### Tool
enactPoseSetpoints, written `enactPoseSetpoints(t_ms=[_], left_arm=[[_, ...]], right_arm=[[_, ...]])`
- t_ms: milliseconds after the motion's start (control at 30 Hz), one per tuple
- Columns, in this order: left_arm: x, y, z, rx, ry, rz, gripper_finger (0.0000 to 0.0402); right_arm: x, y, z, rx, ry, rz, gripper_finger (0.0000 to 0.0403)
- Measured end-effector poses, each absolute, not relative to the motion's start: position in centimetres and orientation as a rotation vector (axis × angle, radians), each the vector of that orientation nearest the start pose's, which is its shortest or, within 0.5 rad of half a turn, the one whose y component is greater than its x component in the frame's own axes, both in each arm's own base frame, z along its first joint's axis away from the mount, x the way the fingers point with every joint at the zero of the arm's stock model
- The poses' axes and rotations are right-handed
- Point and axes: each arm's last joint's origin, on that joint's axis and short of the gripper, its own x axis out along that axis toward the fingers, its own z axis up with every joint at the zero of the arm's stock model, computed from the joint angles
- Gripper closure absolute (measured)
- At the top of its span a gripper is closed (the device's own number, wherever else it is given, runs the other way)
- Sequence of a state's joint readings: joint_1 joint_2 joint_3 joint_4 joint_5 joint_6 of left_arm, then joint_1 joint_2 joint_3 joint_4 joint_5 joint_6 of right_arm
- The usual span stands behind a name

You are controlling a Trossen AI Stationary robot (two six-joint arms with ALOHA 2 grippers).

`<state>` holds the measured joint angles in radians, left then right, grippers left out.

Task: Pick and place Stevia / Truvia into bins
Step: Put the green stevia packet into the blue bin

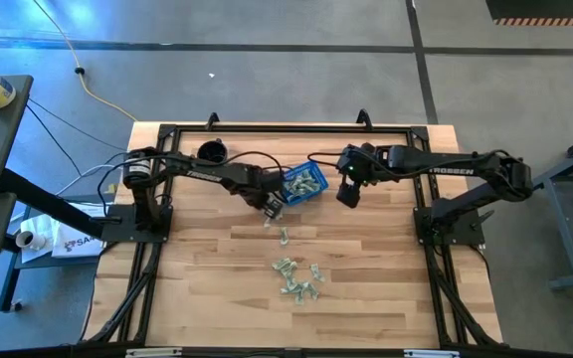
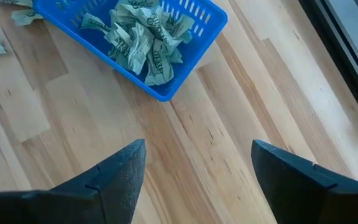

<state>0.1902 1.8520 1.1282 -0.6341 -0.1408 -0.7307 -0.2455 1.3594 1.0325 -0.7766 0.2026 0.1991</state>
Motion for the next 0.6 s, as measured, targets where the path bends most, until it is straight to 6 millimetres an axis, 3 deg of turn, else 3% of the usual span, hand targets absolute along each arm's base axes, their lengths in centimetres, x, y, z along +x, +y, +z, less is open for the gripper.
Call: enactPoseSetpoints(t_ms=[100,167,267,367,433,533,600], left_arm=[[32.7,6.7,15.0,-0.615,1.206,0.762,0.0378],[32.2,6.6,16.4,-0.627,1.213,0.768,0.0369],[32.2,5.8,20.5,-0.625,1.141,0.728,0.0374],[32.7,4.8,24.6,-0.571,0.944,0.639,0.038],[33.7,4.8,26.3,-0.538,0.802,0.589,0.038],[35.5,6.7,25.3,-0.545,0.75,0.548,0.038],[36.6,8.0,23.2,-0.575,0.772,0.526,0.0375]], right_arm=[[24.6,-6.7,25.8,0.182,1.067,-0.497,0.0126],[24.1,-6.5,26.3,0.164,1.064,-0.51,0.0132],[23.1,-6.4,26.8,0.142,1.086,-0.541,0.0139],[22.4,-6.3,26.9,0.123,1.122,-0.566,0.0143],[22.2,-6.3,26.9,0.122,1.135,-0.566,0.0143],[22.2,-6.2,26.8,0.129,1.143,-0.558,0.0143],[22.3,-6.0,26.8,0.143,1.14,-0.547,0.0144]])
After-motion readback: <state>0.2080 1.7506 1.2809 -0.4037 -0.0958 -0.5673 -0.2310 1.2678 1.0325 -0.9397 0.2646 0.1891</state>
